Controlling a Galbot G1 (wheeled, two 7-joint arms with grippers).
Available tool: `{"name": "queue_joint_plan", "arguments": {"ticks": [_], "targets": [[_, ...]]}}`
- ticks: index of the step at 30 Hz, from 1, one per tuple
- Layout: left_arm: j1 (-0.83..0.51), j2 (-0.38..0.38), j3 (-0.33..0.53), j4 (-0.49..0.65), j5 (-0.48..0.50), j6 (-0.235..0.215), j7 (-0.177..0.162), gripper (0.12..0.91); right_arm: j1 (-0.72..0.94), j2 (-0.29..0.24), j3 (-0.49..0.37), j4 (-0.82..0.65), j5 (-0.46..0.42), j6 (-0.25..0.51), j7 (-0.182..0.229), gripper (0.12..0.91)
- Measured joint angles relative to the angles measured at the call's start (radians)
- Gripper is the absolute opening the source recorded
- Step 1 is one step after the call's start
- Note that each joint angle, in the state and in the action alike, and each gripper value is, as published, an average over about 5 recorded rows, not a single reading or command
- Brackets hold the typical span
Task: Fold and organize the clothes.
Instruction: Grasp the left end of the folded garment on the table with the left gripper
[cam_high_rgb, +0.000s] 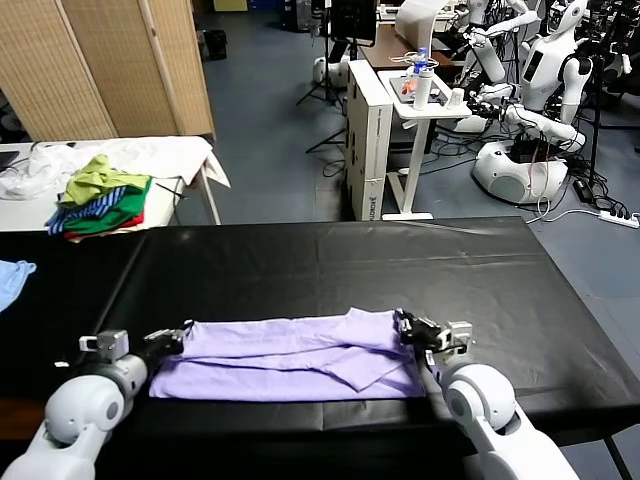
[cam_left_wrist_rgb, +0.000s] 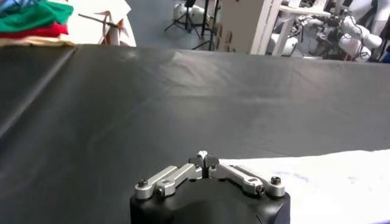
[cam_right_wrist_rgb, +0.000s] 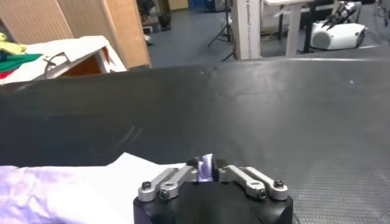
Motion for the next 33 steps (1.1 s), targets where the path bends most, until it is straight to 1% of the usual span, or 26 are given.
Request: {"name": "queue_joint_plan", "arguments": {"ticks": [2,3,5,6,7,9,10,13,23,28,31,33], "targets": [[0.011,0.009,-0.012,-0.007,-0.002,-0.002,-0.001,0.437,-0.009,-0.011,0.007,0.015,0.01,0.0,-0.001,0.816],[0.017,0.012,-0.019,-0.011,-0.004,-0.003,-0.002,0.512,-0.013,-0.017,0.012,0.022,0.016,0.0,-0.001,0.853],[0.031,0.018,-0.034,-0.022,-0.012,-0.003,-0.004,0.626,-0.023,-0.03,0.021,0.038,0.028,0.001,-0.004,0.893],[0.039,0.019,-0.043,-0.029,-0.016,-0.003,-0.005,0.701,-0.028,-0.038,0.026,0.045,0.032,0.003,-0.006,0.9],[0.049,0.019,-0.052,-0.038,-0.019,-0.003,-0.006,0.756,-0.032,-0.046,0.03,0.051,0.035,0.004,-0.008,0.902],[0.072,0.014,-0.071,-0.057,-0.023,-0.005,-0.005,0.848,-0.04,-0.06,0.035,0.06,0.036,0.006,-0.01,0.906],[0.084,0.009,-0.081,-0.066,-0.023,-0.007,-0.005,0.876,-0.042,-0.064,0.037,0.064,0.036,0.006,-0.01,0.906],[0.123,-0.012,-0.108,-0.091,-0.02,-0.013,-0.003,0.903,-0.05,-0.072,0.04,0.074,0.035,0.007,-0.01,0.907],[0.202,-0.116,-0.158,-0.125,0.001,-0.032,0.003,0.907,-0.057,-0.083,0.043,0.086,0.033,0.009,-0.005,0.907],[0.219,-0.15,-0.166,-0.124,0.011,-0.043,0.007,0.906,-0.057,-0.081,0.042,0.088,0.031,0.01,-0.004,0.907],[0.227,-0.167,-0.166,-0.123,0.017,-0.049,0.008,0.874,-0.056,-0.079,0.04,0.088,0.029,0.01,-0.004,0.907],[0.232,-0.18,-0.164,-0.124,0.025,-0.054,0.011,0.831,-0.056,-0.079,0.04,0.088,0.029,0.01,-0.004,0.907]]}}
